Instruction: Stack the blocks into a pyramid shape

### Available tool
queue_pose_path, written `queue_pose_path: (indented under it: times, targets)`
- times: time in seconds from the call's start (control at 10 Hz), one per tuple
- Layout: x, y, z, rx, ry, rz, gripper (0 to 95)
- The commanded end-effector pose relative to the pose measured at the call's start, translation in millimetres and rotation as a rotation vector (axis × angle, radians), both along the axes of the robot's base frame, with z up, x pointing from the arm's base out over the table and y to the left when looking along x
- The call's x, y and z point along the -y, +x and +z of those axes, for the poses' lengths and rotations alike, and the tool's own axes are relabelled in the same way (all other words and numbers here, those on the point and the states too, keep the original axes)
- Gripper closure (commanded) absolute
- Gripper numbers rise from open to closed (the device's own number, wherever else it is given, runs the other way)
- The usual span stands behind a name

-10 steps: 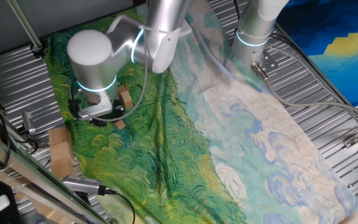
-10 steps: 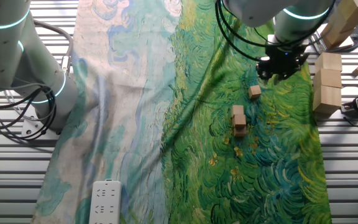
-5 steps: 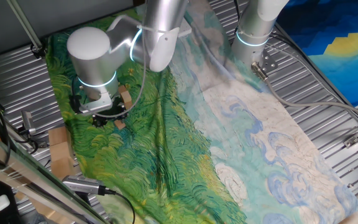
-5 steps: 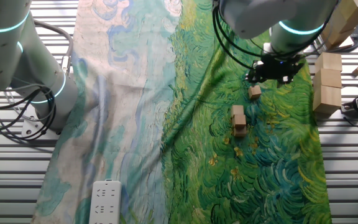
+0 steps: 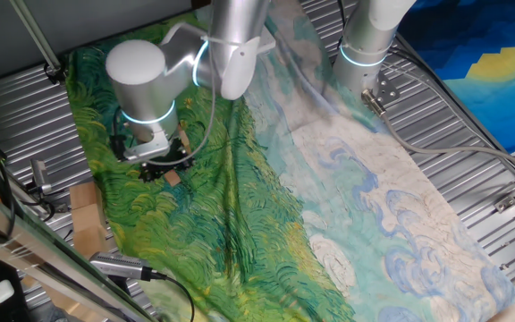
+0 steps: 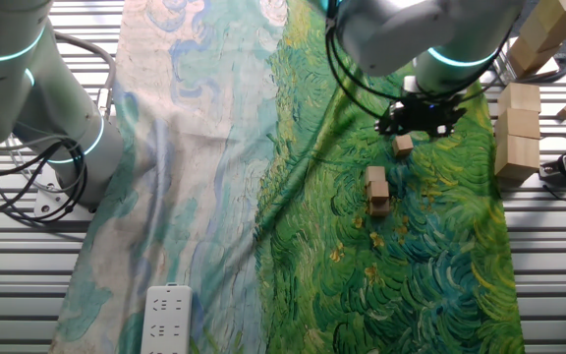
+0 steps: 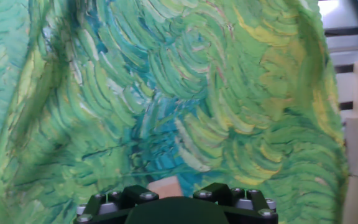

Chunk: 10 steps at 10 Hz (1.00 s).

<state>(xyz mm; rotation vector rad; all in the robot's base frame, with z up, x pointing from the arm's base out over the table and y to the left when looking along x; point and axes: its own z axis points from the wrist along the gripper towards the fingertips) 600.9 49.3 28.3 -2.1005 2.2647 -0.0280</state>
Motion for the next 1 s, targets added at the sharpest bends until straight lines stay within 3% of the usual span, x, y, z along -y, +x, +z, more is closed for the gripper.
queue_pose_path:
  times: [0.1, 0.4, 0.5, 0.6, 1.0]
  targets:
    - [2.2, -2.4, -2.9, 0.002, -0.001, -0.001, 38.0]
    - [4.9, -6.3, -5.9, 0.008, 0.001, -0.006, 38.0]
    - [5.1, -6.7, -6.1, 0.012, 0.001, -0.013, 57.0]
    - [5.3, -7.1, -6.4, 0.018, -0.001, -0.019, 95.0]
    - [4.5, -7.3, -6.9, 0.029, -0.003, -0.025, 95.0]
